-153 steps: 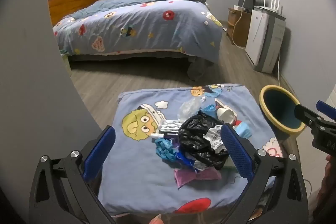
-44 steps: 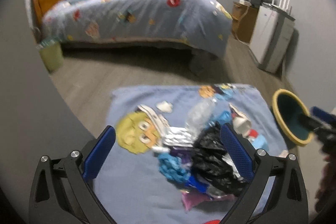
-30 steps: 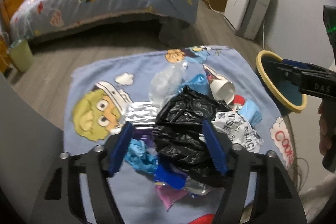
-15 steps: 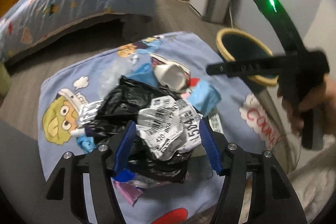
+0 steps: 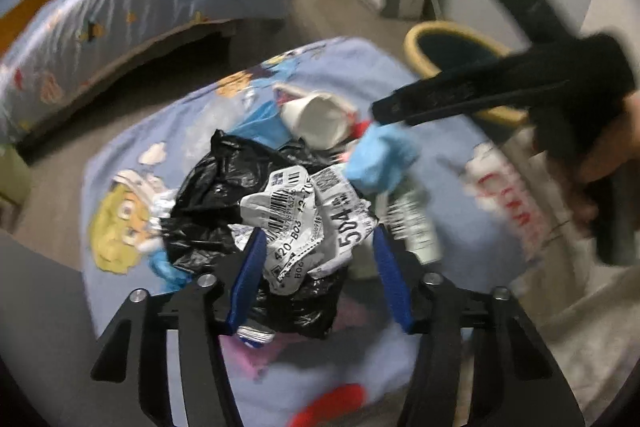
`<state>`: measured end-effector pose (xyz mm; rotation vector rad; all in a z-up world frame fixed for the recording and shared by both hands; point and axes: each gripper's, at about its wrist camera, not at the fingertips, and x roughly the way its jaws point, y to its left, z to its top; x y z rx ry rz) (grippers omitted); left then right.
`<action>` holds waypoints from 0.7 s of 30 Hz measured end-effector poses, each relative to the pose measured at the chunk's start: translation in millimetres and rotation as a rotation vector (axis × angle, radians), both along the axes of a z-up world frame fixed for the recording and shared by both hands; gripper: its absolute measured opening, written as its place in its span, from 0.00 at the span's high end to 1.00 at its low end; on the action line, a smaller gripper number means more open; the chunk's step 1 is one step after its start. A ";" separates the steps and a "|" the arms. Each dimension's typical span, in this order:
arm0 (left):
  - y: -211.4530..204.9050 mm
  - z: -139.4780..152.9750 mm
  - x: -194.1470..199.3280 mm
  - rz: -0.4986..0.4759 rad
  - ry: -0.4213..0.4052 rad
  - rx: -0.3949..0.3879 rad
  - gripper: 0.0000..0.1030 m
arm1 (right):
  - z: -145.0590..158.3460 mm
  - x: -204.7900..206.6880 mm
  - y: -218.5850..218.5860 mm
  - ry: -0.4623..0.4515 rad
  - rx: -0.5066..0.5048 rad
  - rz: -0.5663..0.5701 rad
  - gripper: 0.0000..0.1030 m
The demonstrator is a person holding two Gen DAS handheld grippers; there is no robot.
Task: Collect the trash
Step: 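Grasp the black plastic bag with the left tool while the right tool grasps the blue face mask, then carry both items over the yellow-rimmed bin and open both tools to drop them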
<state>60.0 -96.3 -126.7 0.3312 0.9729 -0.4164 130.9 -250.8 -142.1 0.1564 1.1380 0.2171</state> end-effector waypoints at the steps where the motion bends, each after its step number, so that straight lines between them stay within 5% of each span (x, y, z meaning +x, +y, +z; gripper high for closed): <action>1: 0.6 -2.0 3.0 0.005 -0.006 0.018 0.56 | -1.4 -0.1 2.5 0.006 0.002 0.008 0.40; 5: 11.8 5.6 12.8 0.035 -0.018 -0.029 0.77 | -13.6 -1.6 12.4 0.038 -0.002 0.042 0.40; 7: 17.7 8.5 16.2 0.046 -0.018 -0.051 0.78 | -21.2 -2.6 18.4 0.063 -0.014 0.064 0.40; 11: 30.1 18.2 20.1 0.083 -0.019 -0.099 0.83 | -21.9 -6.5 26.6 0.102 -0.011 0.093 0.73; 13: 37.0 26.1 20.7 0.097 -0.029 -0.134 0.83 | -11.9 -10.1 29.4 0.082 0.007 0.102 0.80; 21: 57.4 67.1 16.2 0.136 -0.109 -0.258 0.84 | 57.5 -31.5 8.2 -0.048 0.111 0.007 0.83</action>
